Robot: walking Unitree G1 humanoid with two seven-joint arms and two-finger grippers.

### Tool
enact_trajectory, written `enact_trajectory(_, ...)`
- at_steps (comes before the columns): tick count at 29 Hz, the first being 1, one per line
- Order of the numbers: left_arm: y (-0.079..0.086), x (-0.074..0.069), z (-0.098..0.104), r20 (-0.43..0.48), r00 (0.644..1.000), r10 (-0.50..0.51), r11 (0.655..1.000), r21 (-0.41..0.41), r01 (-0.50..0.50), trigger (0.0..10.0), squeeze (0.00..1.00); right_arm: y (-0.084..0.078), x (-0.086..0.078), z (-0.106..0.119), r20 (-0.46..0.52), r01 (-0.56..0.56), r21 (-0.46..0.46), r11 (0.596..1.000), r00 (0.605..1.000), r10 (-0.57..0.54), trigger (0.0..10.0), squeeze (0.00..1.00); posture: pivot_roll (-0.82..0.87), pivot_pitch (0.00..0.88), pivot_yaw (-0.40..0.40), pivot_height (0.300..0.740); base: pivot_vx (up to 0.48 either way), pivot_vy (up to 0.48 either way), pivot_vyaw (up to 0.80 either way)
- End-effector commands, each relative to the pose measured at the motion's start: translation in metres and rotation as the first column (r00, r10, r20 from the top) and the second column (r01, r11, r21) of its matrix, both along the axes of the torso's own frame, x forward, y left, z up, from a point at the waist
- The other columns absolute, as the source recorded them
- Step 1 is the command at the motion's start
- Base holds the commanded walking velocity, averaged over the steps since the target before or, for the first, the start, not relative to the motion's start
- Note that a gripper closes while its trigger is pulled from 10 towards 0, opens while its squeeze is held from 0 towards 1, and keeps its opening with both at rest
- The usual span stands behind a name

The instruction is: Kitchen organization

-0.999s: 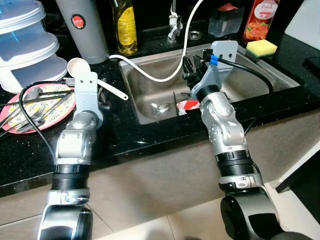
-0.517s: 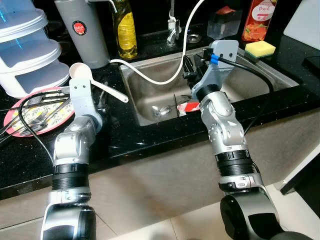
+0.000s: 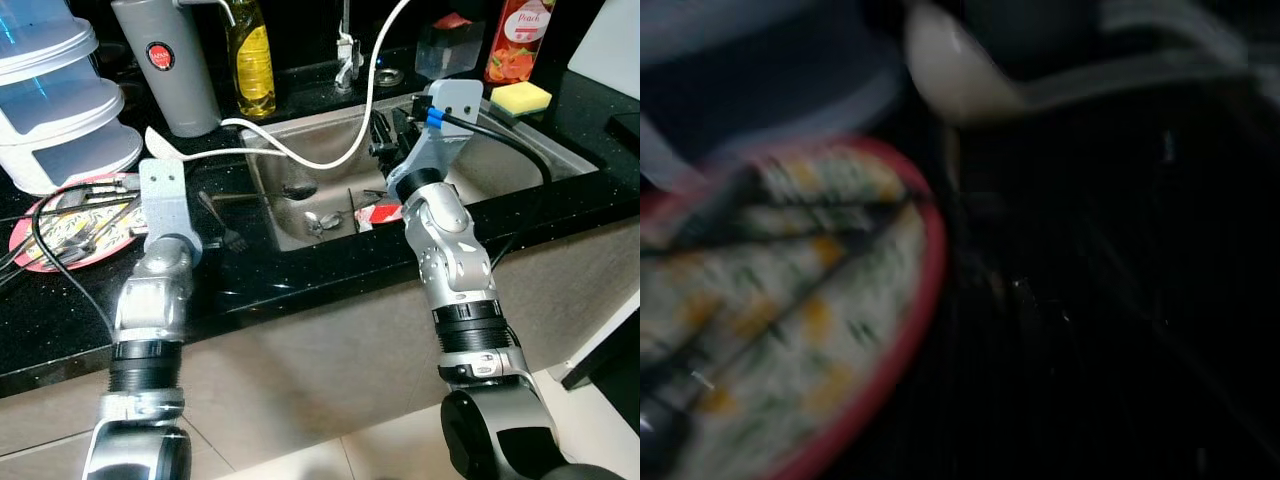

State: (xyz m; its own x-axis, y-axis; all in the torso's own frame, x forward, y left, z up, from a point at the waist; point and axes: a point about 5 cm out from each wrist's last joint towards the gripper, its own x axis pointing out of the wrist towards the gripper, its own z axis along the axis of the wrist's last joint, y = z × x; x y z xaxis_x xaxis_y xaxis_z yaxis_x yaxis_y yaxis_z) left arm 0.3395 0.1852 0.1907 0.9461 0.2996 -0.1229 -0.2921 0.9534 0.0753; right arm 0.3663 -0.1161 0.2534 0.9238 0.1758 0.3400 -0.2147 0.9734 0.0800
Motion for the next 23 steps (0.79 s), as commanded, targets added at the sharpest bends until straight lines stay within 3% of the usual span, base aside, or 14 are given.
enact_trajectory(1,0.005,-0.003,0.011,0.076,0.997,0.023,0.998,0.059,-0.028,10.0,0.0,0.006,-0.001,0.003,0.018,-0.017,-0.002,1.0,1.0,0.017,10.0,0.0,0.0,0.0,0.103,0.74,0.0,0.0,0.0)
enact_trajectory(5,-0.002,-0.009,0.037,0.235,0.972,-0.022,0.988,0.156,-0.015,10.0,0.0,0.008,-0.001,0.004,0.026,-0.024,0.004,1.0,0.999,0.024,10.0,0.0,0.0,0.0,0.106,0.74,0.0,0.0,0.0)
enact_trajectory(10,-0.01,-0.012,0.048,0.289,0.954,-0.076,0.977,0.215,0.013,10.0,0.0,0.007,-0.002,0.004,0.029,-0.025,0.008,1.0,0.999,0.024,10.0,0.0,-0.01,0.0,0.114,0.74,0.0,0.0,0.0)
enact_trajectory(19,-0.016,-0.013,0.054,0.318,0.937,-0.145,0.966,0.248,0.065,10.0,0.0,0.007,-0.003,0.005,0.036,-0.021,0.008,1.0,0.999,0.02,10.0,0.0,-0.03,0.0,0.127,0.74,0.0,0.0,0.0)
enact_trajectory(23,-0.027,-0.008,0.057,0.313,0.917,-0.246,0.948,0.275,0.16,10.0,0.0,0.005,-0.004,0.006,0.041,-0.014,0.01,1.0,0.999,0.014,10.0,0.0,-0.04,0.0,0.135,0.74,0.0,0.0,0.0)
